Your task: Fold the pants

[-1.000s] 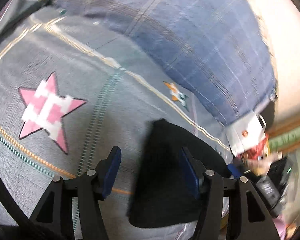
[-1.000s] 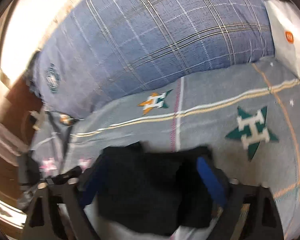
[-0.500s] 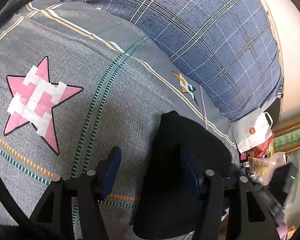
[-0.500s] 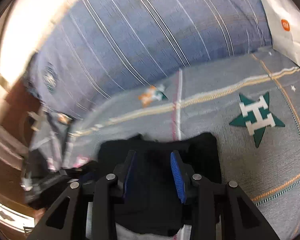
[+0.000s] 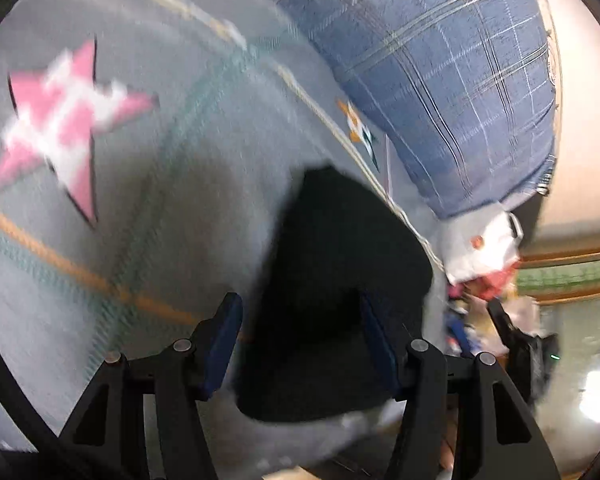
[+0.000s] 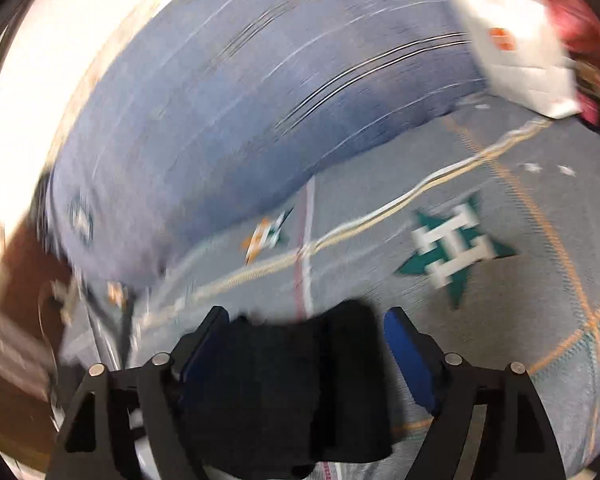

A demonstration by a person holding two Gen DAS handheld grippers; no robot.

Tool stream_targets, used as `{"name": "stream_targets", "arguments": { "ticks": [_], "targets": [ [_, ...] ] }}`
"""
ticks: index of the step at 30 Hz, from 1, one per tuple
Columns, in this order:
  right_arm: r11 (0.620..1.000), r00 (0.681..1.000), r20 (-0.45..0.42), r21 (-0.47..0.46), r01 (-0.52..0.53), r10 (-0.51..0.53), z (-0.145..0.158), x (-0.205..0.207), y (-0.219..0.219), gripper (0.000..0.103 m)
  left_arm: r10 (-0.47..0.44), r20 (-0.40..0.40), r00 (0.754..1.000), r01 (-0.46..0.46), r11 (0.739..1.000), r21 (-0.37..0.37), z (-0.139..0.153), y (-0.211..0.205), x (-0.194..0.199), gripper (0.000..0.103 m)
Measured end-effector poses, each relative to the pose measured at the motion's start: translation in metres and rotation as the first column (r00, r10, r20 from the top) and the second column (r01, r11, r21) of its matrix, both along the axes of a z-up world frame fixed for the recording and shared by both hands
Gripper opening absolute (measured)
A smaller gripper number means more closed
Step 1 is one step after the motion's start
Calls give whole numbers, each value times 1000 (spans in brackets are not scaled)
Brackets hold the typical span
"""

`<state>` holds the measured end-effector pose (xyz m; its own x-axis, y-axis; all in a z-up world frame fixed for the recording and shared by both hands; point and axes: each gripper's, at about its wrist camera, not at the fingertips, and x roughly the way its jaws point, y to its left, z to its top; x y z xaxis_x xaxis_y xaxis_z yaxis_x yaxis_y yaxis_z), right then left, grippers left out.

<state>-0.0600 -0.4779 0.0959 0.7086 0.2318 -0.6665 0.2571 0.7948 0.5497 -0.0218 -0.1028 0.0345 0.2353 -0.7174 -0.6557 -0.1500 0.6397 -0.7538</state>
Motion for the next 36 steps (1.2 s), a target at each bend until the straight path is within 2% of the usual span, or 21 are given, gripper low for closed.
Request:
{"name": "stream_targets", "arguments": {
  "ticks": [2, 4, 8, 10, 13, 15, 21, 23, 25, 26, 28, 29, 30, 33, 36],
  "targets": [
    [998, 1000, -24, 65, 12, -11, -10, -2, -9, 89, -5, -12, 1000, 5, 1000, 9, -5, -4, -1, 64],
    [991, 996, -81, 134, -29, 40, -29, 3, -6, 89, -6, 1, 1000, 6, 1000, 22, -5, -5, -2, 64],
    [984, 973, -217, 174, -37, 75, -64, 12, 6, 89, -33, 34, 999, 31, 998, 56, -1, -13, -1, 69],
    [967, 959, -240, 239, -90, 149, -77, 18, 18, 89, -50, 50, 997, 47, 997, 69, 0, -18, -1, 71],
    [981, 946, -267, 111, -161, 185, -67, 23, 39, 87, -85, 85, 993, 76, 992, 98, 1, -29, 1, 70],
    [985, 943, -285, 26, -172, 172, -66, 23, 48, 78, -102, 106, 989, 89, 989, 122, 2, -36, 1, 69],
    [970, 948, -267, -121, -212, 174, -50, 19, 68, 60, -108, 142, 984, 86, 985, 149, 3, -42, -1, 67],
    [964, 949, -261, -153, -220, 175, -50, 16, 70, 60, -106, 173, 979, 81, 986, 146, 0, -43, -2, 67],
    [966, 950, -260, -145, -216, 174, -53, 17, 67, 60, -152, 213, 965, 111, 975, 190, 1, -48, -2, 67],
    [969, 951, -255, -129, -212, 174, -53, 11, 59, 60, -160, 222, 962, 114, 972, 207, 3, -50, -2, 64],
    [974, 956, -234, -102, -204, 176, -54, 9, 54, 60, -140, 233, 962, 92, 974, 207, 6, -47, -7, 51],
    [974, 960, -218, -99, -202, 177, -53, 7, 54, 57, -132, 245, 961, 83, 976, 201, 9, -44, -9, 42],
    [974, 964, -193, -102, -204, 182, -50, 4, 54, 50, -123, 261, 958, 71, 977, 200, 15, -40, -13, 37],
    [968, 966, -114, -71, -241, 232, -39, -5, 60, 35, -92, 293, 952, 31, 978, 206, 34, -26, -24, 31],
    [962, 963, -41, -61, -267, 265, -32, -11, 72, 35, -68, 347, 935, -1, 981, 194, 55, -5, -38, 30]
  ]
}}
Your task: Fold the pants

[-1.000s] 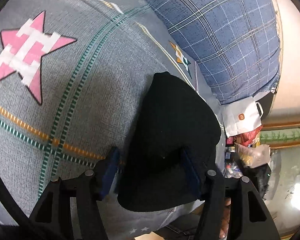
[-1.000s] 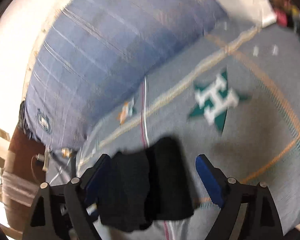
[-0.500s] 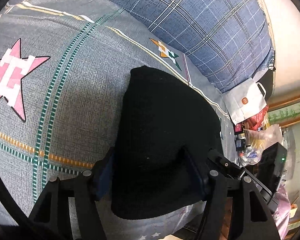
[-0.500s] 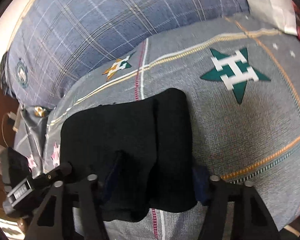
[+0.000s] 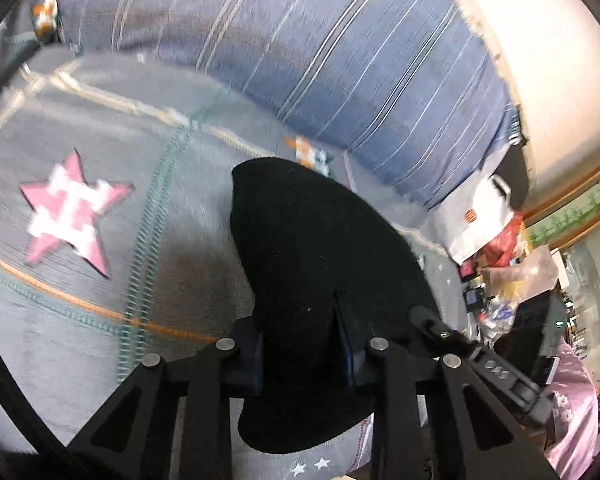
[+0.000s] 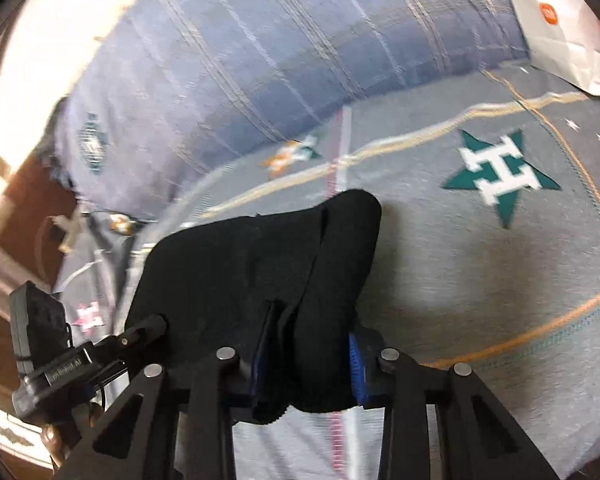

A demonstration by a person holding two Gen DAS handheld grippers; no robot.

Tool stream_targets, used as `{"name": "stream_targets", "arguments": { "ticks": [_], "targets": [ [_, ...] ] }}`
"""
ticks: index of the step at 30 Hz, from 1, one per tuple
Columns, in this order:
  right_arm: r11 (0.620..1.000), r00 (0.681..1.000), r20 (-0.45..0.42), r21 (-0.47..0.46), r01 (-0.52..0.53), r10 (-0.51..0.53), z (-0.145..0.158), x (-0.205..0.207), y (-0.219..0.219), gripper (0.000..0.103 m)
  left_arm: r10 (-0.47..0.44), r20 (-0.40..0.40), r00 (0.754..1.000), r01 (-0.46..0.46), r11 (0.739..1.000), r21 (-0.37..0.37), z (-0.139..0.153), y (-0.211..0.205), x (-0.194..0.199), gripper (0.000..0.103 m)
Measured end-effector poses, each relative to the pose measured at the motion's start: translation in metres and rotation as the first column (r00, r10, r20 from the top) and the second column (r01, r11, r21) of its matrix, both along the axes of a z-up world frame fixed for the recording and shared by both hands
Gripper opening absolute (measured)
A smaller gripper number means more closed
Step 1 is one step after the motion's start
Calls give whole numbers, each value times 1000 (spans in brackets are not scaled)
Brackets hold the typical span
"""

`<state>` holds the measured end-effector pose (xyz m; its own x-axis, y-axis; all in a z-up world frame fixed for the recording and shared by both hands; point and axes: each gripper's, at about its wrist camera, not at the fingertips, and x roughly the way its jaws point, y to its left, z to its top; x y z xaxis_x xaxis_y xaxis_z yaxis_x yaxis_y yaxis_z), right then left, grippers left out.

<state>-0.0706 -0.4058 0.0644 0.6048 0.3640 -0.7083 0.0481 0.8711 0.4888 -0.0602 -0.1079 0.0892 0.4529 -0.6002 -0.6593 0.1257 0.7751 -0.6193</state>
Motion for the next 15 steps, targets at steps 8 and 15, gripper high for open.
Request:
{"name": "stream_targets", "arguments": {
  "ticks": [8, 15],
  "targets": [
    [996, 994, 75, 36, -88, 85, 9, 5, 52, 35, 115, 45, 992, -116, 993, 29, 2, 47, -7, 36],
    [996, 996, -34, -12, -85, 85, -25, 22, 68, 50, 186, -177, 966, -181, 982, 42, -60, 54, 20, 57]
  ]
}}
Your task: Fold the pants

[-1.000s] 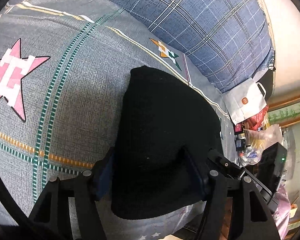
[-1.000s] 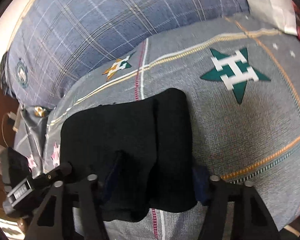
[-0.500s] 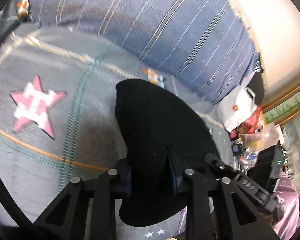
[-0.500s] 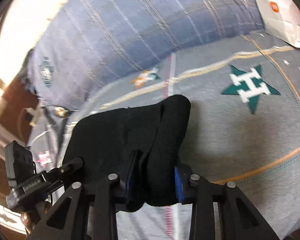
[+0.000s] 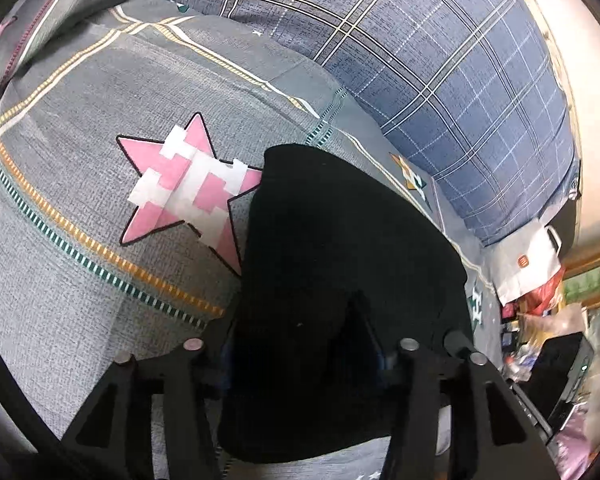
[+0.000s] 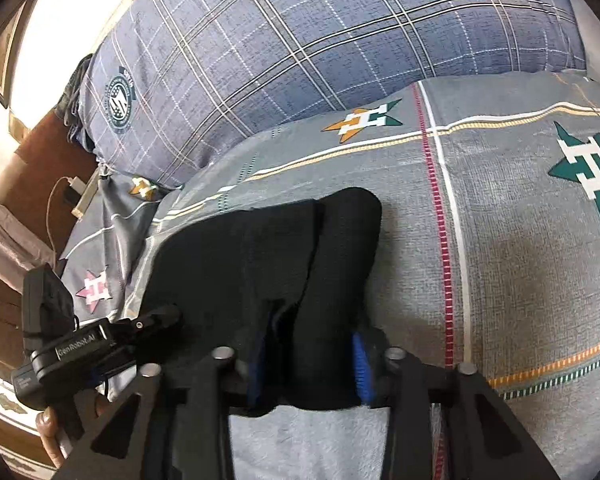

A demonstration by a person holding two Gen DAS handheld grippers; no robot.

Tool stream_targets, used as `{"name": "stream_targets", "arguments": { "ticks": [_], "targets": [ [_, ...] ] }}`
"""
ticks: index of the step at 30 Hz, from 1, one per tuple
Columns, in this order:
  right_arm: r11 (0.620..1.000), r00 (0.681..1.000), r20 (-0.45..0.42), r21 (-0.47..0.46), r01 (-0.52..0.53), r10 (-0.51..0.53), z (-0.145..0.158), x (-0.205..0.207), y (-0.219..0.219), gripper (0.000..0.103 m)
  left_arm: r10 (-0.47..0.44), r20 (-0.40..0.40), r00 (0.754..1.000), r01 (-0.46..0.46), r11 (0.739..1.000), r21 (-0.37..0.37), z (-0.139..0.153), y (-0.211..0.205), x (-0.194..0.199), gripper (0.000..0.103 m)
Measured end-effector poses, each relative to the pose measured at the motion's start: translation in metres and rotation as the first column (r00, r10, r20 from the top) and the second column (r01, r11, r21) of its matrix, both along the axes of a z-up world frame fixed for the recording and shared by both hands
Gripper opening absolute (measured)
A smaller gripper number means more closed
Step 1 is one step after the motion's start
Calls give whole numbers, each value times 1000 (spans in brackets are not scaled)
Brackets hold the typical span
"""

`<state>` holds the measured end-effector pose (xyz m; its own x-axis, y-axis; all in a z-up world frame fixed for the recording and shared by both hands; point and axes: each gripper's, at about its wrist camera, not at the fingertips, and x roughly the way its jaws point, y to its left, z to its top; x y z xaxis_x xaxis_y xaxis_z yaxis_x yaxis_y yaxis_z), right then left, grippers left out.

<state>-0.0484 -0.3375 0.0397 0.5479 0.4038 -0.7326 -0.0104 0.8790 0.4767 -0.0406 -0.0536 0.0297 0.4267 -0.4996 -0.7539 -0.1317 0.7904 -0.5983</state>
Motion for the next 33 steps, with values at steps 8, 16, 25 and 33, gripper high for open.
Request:
{"name": "stream_targets", "arguments": {
  "ticks": [8, 16, 25, 33],
  "targets": [
    [999, 1000, -23, 49, 13, -12, 7, -10, -11, 68, -62, 90, 994, 44, 982, 184, 29, -15, -19, 62],
    [998, 995, -102, 61, 19, -13, -9, -21, -21, 68, -92, 34, 995, 82, 971, 224, 6, -21, -43, 68],
    [1000, 992, -126, -12, 7, -9, -13, -16, -18, 69, -85, 35, 996, 74, 968, 239, 3, -18, -38, 75],
    [993, 997, 37, 97, 69, -73, 20, -24, -39, 75, -79, 76, 994, 56, 962, 266, 15, -25, -40, 74]
  ]
}}
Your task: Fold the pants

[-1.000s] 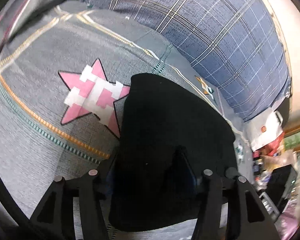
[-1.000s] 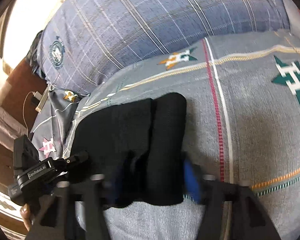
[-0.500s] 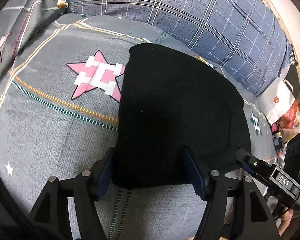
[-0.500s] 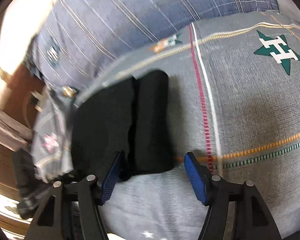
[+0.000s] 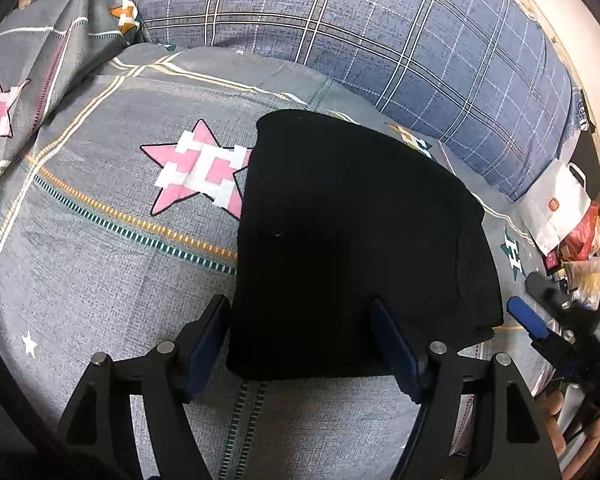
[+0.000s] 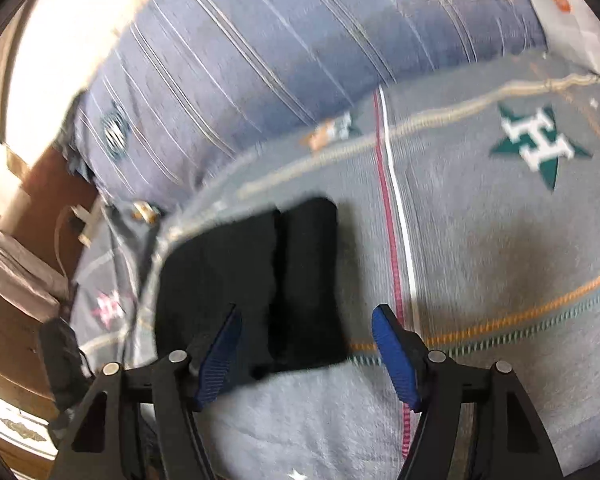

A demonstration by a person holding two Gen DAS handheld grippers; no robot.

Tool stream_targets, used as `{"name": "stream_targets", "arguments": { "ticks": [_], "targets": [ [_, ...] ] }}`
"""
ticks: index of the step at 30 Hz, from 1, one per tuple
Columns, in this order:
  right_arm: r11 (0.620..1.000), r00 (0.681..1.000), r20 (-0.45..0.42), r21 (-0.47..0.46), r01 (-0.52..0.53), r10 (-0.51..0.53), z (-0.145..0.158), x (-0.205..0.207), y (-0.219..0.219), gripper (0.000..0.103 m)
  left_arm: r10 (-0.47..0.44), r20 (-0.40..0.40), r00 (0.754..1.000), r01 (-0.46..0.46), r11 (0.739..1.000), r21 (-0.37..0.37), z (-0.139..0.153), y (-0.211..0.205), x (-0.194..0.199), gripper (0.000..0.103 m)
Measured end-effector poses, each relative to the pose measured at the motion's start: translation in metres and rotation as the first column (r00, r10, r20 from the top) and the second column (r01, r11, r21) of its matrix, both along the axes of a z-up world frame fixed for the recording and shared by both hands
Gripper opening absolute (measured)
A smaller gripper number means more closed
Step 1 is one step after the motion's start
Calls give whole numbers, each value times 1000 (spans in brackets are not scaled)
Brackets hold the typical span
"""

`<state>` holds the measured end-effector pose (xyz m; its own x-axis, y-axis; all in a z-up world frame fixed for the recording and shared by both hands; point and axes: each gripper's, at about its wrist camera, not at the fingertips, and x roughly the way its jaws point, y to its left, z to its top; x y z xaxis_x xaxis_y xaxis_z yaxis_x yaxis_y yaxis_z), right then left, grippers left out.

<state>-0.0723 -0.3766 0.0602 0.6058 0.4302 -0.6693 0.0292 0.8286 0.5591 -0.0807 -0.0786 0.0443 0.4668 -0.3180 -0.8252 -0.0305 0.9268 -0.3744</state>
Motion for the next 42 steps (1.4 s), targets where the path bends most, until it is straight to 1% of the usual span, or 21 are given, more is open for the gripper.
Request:
{"name": "stream_targets", "arguments": {
  "ticks": [2, 4, 6, 7, 11, 16, 17, 18, 19, 21, 22, 23, 24, 26, 29, 33, 35, 37, 38, 39, 42],
  "targets": [
    [1000, 1000, -9, 19, -22, 23, -5, 6, 7, 76, -4, -6, 1000, 4, 1000, 7, -2, -4, 0, 74],
    [1000, 999, -29, -1, -30, 30, -10, 13, 17, 76, -6, 5, 1000, 6, 1000, 26, 1, -8, 0, 74],
    [998, 998, -49, -46, -34, 32, -17, 21, 26, 76, -16, 16, 1000, 15, 999, 52, 3, -16, -1, 74],
    [994, 996, -89, -99, -36, 27, -22, 25, 32, 76, -19, 18, 1000, 18, 998, 61, 3, -17, -1, 74],
    [980, 990, -131, -182, -79, 55, -29, 15, 39, 76, -11, 6, 1000, 11, 999, 33, 0, -15, 2, 74],
    [987, 983, -174, -141, -80, 54, -37, 8, 29, 76, -13, 6, 1000, 13, 999, 47, -3, -17, 2, 75],
    [985, 985, -162, -148, -89, 65, -36, 7, 31, 74, -9, 10, 1000, 9, 999, 45, -3, -18, 2, 75],
    [985, 986, -142, -135, -112, 92, -34, 6, 34, 59, -4, 12, 1000, 3, 999, 42, -4, -18, 2, 74],
    [984, 987, -126, -131, -118, 101, -31, 5, 37, 53, 5, 22, 1000, -6, 999, 35, -3, -17, 1, 73],
    [981, 987, -109, -146, -130, 115, -26, 2, 42, 40, 10, 36, 999, -11, 999, 36, -1, -17, -1, 65],
    [979, 988, -99, -150, -136, 122, -23, -1, 43, 38, 16, 46, 999, -18, 999, 34, 1, -15, -2, 61],
    [980, 988, -94, -145, -135, 123, -21, -1, 44, 34, 28, 60, 998, -29, 999, 21, 4, -12, -4, 52],
    [980, 988, -88, -138, -141, 129, -18, -3, 44, 32, 39, 72, 997, -39, 999, 7, 7, -8, -5, 48],
    [981, 988, -74, -131, -145, 136, -13, -7, 44, 31, 55, 77, 996, -53, 998, -20, 8, -2, -3, 48],
    [985, 985, -110, -96, -146, 135, -24, -4, 41, 31, 58, 42, 997, -59, 998, 2, 0, -2, 1, 51],
    [993, 987, -106, 17, -119, 120, -24, -1, 28, 36, 45, 68, 997, -48, 998, 37, 11, -6, 0, 53],
    [994, 991, -71, 29, -110, 111, -16, -3, 22, 39, 48, 80, 996, -51, 998, 45, 19, -4, 0, 53],
    [995, 995, -16, -7, -99, 99, -6, -7, 21, 66, 33, 105, 994, -38, 998, 44, 31, -3, 0, 57],
    [996, 997, 18, -42, -79, 79, 1, -9, 21, 83, 30, 114, 993, -35, 998, 44, 35, 0, 3, 63],
    [995, 996, 48, -67, -68, 72, 8, -12, 21, 85, 26, 132, 991, -32, 999, 42, 44, 2, 5, 68],
    [995, 995, 52, -57, -84, 87, 20, -5, 20, 85, 8, 136, 991, -15, 999, 49, 61, 3, 25, 71]
  ]
}}
